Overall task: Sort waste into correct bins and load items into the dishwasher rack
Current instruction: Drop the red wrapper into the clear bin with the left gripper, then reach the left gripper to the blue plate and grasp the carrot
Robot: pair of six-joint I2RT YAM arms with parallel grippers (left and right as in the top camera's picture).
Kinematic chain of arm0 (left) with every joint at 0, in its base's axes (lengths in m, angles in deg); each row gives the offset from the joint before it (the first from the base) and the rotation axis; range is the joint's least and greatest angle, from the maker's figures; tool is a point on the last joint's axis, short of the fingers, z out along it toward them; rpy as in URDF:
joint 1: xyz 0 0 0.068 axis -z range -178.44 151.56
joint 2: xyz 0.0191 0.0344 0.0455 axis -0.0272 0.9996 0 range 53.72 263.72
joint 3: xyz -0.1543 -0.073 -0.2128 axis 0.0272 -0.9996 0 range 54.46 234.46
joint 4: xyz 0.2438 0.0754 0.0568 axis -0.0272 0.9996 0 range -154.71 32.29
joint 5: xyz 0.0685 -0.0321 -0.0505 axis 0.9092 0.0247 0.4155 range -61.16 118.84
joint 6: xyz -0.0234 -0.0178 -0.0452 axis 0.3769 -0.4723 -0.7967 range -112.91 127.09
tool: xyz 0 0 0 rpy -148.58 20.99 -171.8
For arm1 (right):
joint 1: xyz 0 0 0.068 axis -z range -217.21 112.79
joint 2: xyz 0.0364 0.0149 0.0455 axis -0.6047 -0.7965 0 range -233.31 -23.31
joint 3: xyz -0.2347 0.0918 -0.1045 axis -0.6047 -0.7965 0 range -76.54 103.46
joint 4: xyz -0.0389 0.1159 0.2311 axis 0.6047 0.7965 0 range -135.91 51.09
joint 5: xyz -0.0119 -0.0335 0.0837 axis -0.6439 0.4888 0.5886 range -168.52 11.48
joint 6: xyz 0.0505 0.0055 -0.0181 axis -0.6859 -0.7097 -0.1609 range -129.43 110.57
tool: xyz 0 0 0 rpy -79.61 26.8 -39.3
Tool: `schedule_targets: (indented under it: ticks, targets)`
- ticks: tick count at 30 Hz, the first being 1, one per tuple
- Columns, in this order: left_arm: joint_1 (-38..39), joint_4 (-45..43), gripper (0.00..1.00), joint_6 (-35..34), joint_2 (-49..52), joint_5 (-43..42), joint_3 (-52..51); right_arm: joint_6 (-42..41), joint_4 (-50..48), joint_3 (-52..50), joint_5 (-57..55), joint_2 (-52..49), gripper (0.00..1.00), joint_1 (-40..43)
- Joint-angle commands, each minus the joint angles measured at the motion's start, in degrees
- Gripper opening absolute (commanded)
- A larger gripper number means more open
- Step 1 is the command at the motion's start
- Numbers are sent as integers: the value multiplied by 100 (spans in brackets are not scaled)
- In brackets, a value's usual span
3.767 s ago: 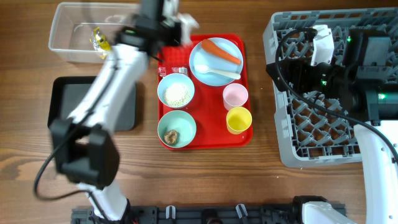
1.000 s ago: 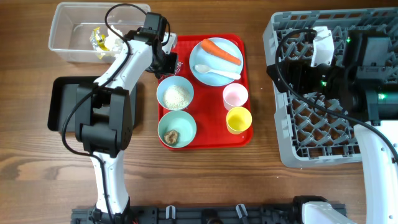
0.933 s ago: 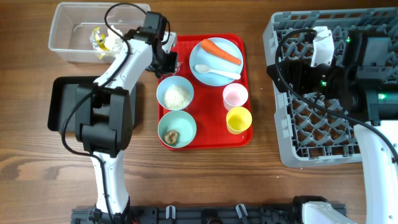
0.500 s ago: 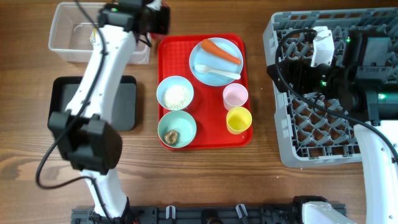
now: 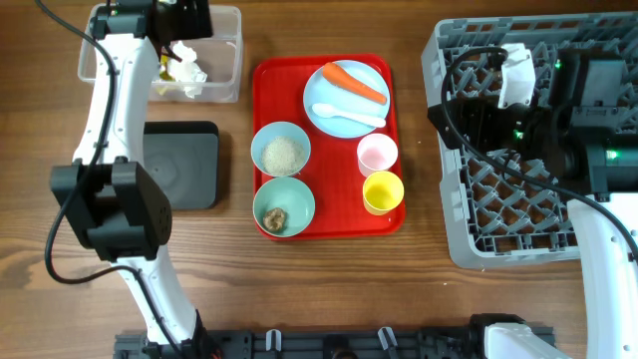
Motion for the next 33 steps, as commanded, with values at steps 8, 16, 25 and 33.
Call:
schedule_targets:
  ticks: [8, 16, 25, 33]
  targets:
    - [1010, -42, 100, 26, -170, -632, -2, -13, 20, 24, -50, -26, 91, -35]
    - [2210, -522, 100, -345, 315, -479, -2, -7, 94, 24, -52, -26, 91, -35]
    - [2778, -1202, 83, -2959, 1217, -203, -2, -28, 229, 24, -50, -26, 91, -35]
    - [3032, -1250, 80, -3366, 1615, 20, -2, -26, 308, 24, -52, -26, 91, -35]
